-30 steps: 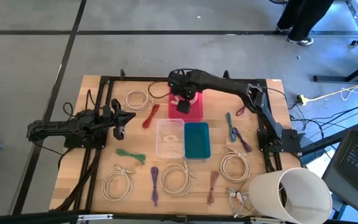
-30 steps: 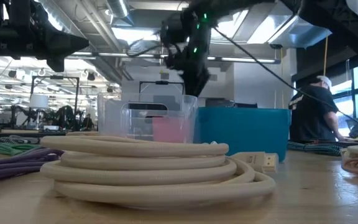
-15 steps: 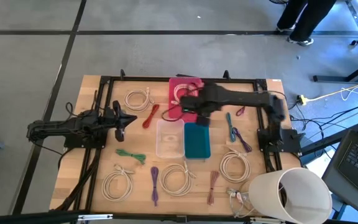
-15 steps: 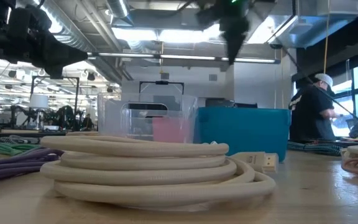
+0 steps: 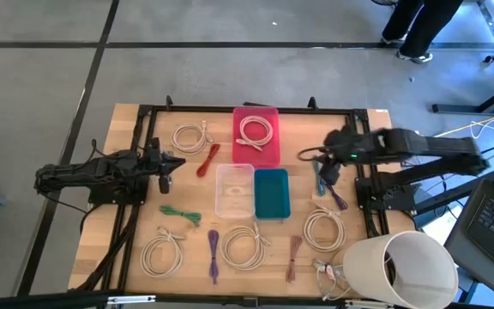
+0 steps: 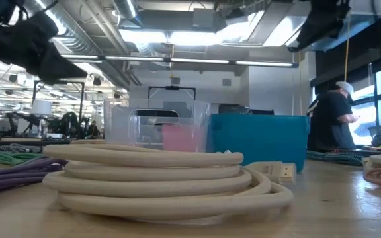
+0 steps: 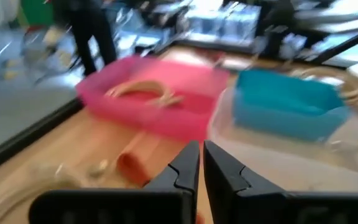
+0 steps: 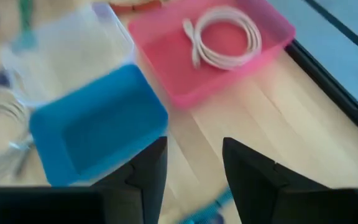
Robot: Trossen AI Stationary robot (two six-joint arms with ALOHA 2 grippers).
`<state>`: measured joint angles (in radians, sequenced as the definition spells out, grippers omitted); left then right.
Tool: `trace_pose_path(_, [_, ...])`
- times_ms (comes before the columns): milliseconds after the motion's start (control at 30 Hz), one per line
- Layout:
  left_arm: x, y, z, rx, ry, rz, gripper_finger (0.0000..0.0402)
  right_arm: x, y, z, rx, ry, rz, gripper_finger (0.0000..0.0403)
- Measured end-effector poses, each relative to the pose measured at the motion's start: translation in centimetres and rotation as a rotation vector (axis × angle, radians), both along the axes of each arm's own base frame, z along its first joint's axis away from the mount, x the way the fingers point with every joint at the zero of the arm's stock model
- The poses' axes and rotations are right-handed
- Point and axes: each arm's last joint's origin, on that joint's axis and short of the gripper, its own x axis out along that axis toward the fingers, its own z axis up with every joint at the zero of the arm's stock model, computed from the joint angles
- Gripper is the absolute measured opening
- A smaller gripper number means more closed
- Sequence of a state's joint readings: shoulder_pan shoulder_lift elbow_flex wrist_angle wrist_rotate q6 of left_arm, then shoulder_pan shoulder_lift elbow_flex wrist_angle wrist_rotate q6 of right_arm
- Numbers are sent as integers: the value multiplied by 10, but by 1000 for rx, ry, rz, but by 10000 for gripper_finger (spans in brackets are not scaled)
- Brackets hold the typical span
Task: Pick & Place USB Port
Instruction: Put the brown HDMI cable into the pink bin
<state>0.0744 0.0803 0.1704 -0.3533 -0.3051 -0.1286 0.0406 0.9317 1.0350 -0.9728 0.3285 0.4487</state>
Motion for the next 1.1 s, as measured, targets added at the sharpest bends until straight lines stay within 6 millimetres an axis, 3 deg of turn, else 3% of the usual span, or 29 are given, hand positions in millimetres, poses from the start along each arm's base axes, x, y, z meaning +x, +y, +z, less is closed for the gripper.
trace_pose_path(233, [25,5,17,-62,206,59,48,-24,-2,-29,-30,-137,-3,159])
trace_pose_path(400, [58,23,43,-11,445,197,73,-19,-3,-36,-100,-185,3,159])
trace_pose_path(500, [77,37,50,-20,648,246,90,-14,-3,-36,-125,-199,24,159])
trace_pose_path(733, [106,69,23,-98,993,195,132,-10,-3,-37,-138,-191,39,159])
trace_pose_path(1100, [112,117,-25,-197,1167,131,150,-10,-3,-37,-136,-190,42,159])
